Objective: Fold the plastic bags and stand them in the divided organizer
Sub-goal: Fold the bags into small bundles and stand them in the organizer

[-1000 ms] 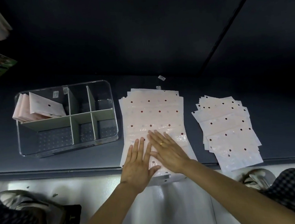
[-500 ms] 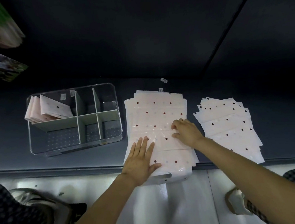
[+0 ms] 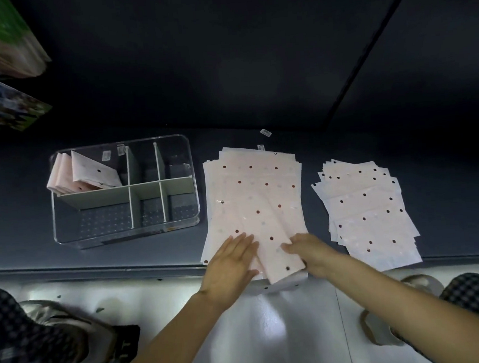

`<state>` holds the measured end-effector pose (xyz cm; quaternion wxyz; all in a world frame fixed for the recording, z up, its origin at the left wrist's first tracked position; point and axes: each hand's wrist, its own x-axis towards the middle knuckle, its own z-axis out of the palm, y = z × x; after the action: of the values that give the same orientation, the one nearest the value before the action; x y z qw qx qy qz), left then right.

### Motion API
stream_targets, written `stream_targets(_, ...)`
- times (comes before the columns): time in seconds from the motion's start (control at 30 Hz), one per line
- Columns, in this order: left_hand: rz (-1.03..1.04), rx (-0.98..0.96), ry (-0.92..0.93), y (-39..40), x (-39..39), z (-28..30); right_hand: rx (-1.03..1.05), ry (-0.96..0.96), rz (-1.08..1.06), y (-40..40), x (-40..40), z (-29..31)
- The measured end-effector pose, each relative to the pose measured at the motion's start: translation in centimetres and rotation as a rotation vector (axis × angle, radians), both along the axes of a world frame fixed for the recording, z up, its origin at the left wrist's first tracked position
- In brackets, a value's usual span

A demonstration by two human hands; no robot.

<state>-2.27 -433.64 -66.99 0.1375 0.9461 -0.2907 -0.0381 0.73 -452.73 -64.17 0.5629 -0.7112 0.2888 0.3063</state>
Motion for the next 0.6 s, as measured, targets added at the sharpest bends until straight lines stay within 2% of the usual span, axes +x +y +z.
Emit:
stream_targets(0.07,0.022,-0.036,-0.055,0.2,-0.5,-0.6,0.308,0.126,-0.218,0.8,-2.1,0.1)
stream_targets(0.17,0.053,-0.070,-0.081,0.6,-0.6,-1.1,0.414,0.185,-0.224,1.1,-3.6,0.1)
stream_targets(0.23,0.069,-0.067,-0.089,0.7,-0.4,-1.2,0.305,0.155,-0.131,1.0,-3.8,0.0)
stream_targets(0.27,0.077,-0.069,-0.091,0.6,-0.3,-1.2,0.170,0.090,-0.047,0.7,-3.8,-0.3)
stream_targets(0.37,0.119,-0.098,-0.062,0.3,0.3,-1.0,-0.441,-0.367,0.373,-1.5,-3.2,-0.9)
stream_targets(0.4,0.141,-0.117,-0.020,0.3,0.5,-0.9,-0.533,-0.496,0.531,-2.3,-3.0,-1.0)
stream_targets(0.47,0.198,-0.135,0.096,0.2,1.0,-1.6,-0.521,-0.596,0.760,-3.1,-2.5,-1.1)
stream_targets(0.5,0.229,-0.161,0.137,0.1,1.1,-1.9,-0.484,-0.598,0.801,-3.0,-2.2,-1.3)
stream_targets(0.53,0.269,-0.200,0.167,-0.1,1.2,-2.2,-0.438,-0.593,0.782,-2.8,-1.9,-1.5)
stream_targets(0.6,0.390,-0.290,0.247,-0.5,1.5,-2.5,-0.349,-0.550,0.609,-1.7,-1.3,-2.1)
